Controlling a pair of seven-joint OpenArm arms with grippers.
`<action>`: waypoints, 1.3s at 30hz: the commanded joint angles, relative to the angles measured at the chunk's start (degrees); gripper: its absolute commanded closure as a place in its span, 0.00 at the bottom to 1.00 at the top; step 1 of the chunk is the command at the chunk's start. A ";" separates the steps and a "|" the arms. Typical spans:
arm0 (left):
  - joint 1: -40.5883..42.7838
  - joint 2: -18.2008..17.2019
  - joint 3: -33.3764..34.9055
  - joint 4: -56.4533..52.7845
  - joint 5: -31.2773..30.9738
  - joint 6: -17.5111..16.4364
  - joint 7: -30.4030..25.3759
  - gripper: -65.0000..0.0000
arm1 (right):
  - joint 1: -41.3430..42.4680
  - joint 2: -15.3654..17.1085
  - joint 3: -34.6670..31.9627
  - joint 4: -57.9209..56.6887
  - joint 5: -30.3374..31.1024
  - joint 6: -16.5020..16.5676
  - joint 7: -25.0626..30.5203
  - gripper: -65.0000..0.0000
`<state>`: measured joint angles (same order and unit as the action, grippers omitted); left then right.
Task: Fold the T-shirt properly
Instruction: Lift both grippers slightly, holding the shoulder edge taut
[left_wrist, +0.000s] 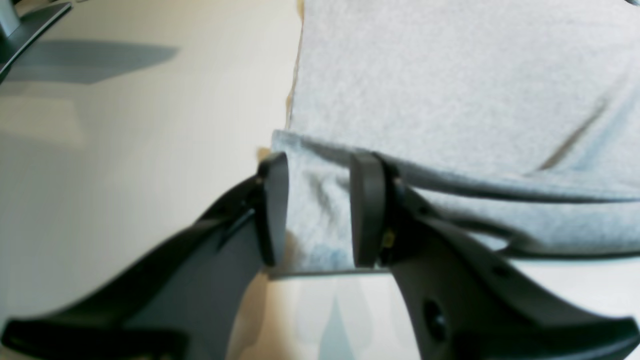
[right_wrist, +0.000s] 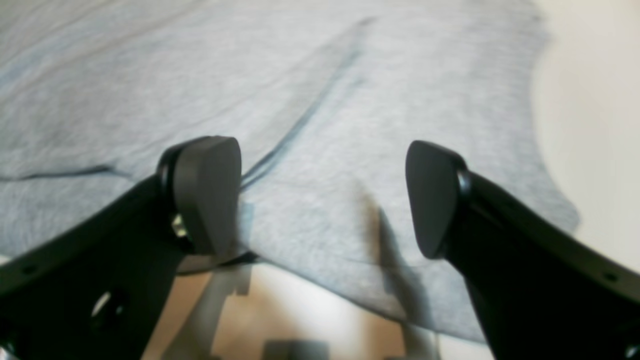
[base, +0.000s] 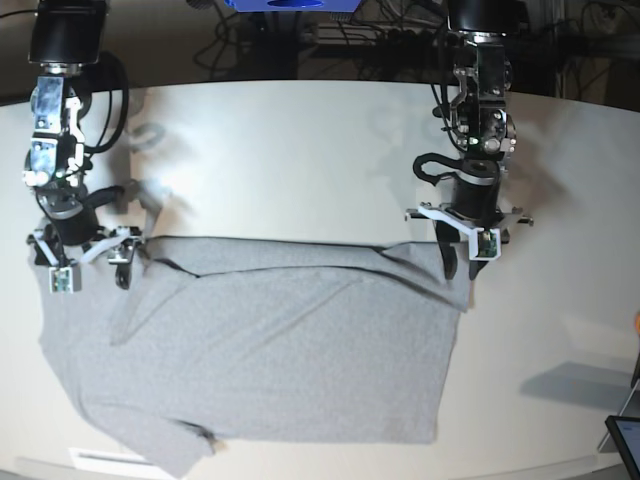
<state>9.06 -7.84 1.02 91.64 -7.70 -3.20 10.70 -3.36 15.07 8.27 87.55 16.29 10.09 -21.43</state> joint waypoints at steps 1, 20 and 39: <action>-1.37 -0.30 0.08 1.42 0.01 0.26 -1.69 0.67 | 0.85 0.45 0.12 1.20 0.54 0.59 1.61 0.24; -9.19 -0.21 -0.09 -10.71 -4.47 0.17 -1.42 0.67 | 3.31 0.45 -0.23 -8.73 0.45 0.59 5.21 0.24; -12.09 -0.65 0.52 -19.42 -4.82 0.08 -1.34 0.67 | 5.60 0.45 -0.23 -16.12 0.45 0.59 5.30 0.31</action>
<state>-2.20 -8.01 1.54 71.40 -12.45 -3.22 10.59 1.48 14.87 7.97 71.00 16.51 10.70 -16.27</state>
